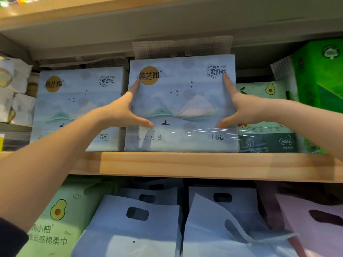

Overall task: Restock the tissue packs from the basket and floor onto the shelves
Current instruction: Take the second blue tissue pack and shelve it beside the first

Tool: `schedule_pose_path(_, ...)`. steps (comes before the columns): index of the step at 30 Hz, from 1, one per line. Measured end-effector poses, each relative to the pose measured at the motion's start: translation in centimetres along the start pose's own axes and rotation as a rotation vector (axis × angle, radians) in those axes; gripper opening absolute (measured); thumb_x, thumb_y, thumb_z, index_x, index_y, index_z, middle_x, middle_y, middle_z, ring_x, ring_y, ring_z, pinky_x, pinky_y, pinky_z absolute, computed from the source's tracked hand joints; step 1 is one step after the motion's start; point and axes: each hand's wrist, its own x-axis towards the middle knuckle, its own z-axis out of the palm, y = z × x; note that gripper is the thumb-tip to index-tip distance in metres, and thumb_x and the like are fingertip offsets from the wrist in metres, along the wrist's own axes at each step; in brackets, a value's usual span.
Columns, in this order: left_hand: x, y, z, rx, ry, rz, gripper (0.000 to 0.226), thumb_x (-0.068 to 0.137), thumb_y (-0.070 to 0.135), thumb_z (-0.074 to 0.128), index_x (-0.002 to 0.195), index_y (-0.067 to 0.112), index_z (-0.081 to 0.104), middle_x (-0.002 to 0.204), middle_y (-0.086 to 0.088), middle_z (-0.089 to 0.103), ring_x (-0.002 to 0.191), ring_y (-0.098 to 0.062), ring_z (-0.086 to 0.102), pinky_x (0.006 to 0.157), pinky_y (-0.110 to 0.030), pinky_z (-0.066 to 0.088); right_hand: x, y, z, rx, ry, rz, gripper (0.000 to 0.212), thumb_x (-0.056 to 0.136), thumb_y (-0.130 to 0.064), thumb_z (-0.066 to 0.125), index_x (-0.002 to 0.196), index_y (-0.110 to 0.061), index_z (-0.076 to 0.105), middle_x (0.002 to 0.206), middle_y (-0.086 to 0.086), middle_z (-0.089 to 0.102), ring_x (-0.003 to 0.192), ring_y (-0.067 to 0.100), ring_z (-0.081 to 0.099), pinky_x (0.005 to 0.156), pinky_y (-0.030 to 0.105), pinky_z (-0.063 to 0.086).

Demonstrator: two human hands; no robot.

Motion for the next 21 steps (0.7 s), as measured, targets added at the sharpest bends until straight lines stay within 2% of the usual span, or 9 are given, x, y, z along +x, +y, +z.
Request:
schedule_pose_path(2,-0.4,0.1,-0.4,0.011,0.002,0.000,0.117,0.068,0.026,0.080,0.147,0.033,-0.006,0.155,0.017,0.005,0.142,-0.005,0.011,0.105,-0.020,0.020,-0.2,-0.2,-0.2,-0.016,-0.002,0.006,0.124,0.073,-0.036,0.074,0.135,-0.037,-0.034,0.118,0.019,0.053,0.070,0.026,0.060,0.065,0.031,0.047)
schedule_pose_path(4,-0.8,0.1,-1.1,0.042,0.017,-0.002,0.111,0.071,0.026,0.078,0.148,0.032,-0.002,0.156,0.013,0.010,0.142,-0.009,0.016,0.107,-0.023,0.023,-0.4,-0.3,-0.4,-0.019,-0.001,0.018,0.121,0.073,-0.038,0.073,0.137,-0.035,-0.030,0.143,0.018,0.038,0.099,0.034,0.060,0.083,0.036,0.045)
schedule_pose_path(5,-1.1,0.1,-1.5,0.061,0.021,-0.006,0.109,0.072,0.027,0.077,0.148,0.032,0.000,0.156,0.010,0.012,0.141,-0.013,0.020,0.109,-0.027,0.026,-0.5,-0.4,-0.4,-0.020,0.002,0.025,0.120,0.073,-0.039,0.073,0.139,-0.034,-0.027,0.149,0.016,0.030,0.113,0.035,0.053,0.091,0.037,0.042)
schedule_pose_path(7,-1.7,0.1,-2.3,0.095,0.025,-0.016,0.105,0.072,0.030,0.077,0.148,0.031,0.004,0.155,0.005,0.017,0.139,-0.018,0.028,0.110,-0.038,0.033,-0.7,-0.6,-0.8,-0.024,0.021,0.030,0.117,0.072,-0.040,0.073,0.143,-0.030,-0.020,0.154,0.012,0.021,0.129,0.034,0.040,0.101,0.037,0.035)
schedule_pose_path(11,-3.2,0.7,-4.1,0.106,0.008,-0.051,0.096,0.073,0.035,0.075,0.147,0.030,0.014,0.153,0.000,0.022,0.134,-0.022,0.037,0.105,-0.046,0.040,-1.9,-1.6,-1.5,-0.054,0.057,0.050,0.107,0.073,-0.043,0.070,0.147,-0.024,-0.005,0.155,0.009,0.018,0.135,0.031,0.032,0.106,0.037,0.030)
schedule_pose_path(15,-5.3,1.6,-5.7,0.141,0.001,-0.051,0.088,0.075,0.040,0.071,0.146,0.027,0.021,0.150,-0.003,0.030,0.131,-0.022,0.041,0.105,-0.044,0.039,-4.2,-3.2,-2.1,-0.068,0.082,0.058,0.092,0.077,-0.043,0.066,0.147,-0.020,0.012,0.154,0.006,0.021,0.136,0.028,0.030,0.107,0.037,0.029)
schedule_pose_path(19,-7.7,2.3,-7.0,0.163,-0.021,-0.049,0.085,0.077,0.046,0.067,0.146,0.025,0.021,0.148,-0.003,0.034,0.128,-0.024,0.044,0.104,-0.043,0.038,-7.2,-5.0,-2.5,-0.059,0.078,0.089,0.077,0.079,-0.045,0.064,0.141,-0.019,0.028,0.148,0.009,0.033,0.127,0.031,0.042,0.100,0.038,0.035)
schedule_pose_path(21,-8.9,2.6,-7.1,0.170,-0.034,-0.030,0.079,0.079,0.046,0.065,0.144,0.024,0.025,0.147,-0.002,0.036,0.127,-0.023,0.045,0.103,-0.042,0.039,-8.7,-5.7,-2.4,-0.055,0.067,0.089,0.072,0.079,-0.046,0.063,0.139,-0.020,0.032,0.146,0.009,0.036,0.127,0.029,0.042,0.100,0.039,0.035)
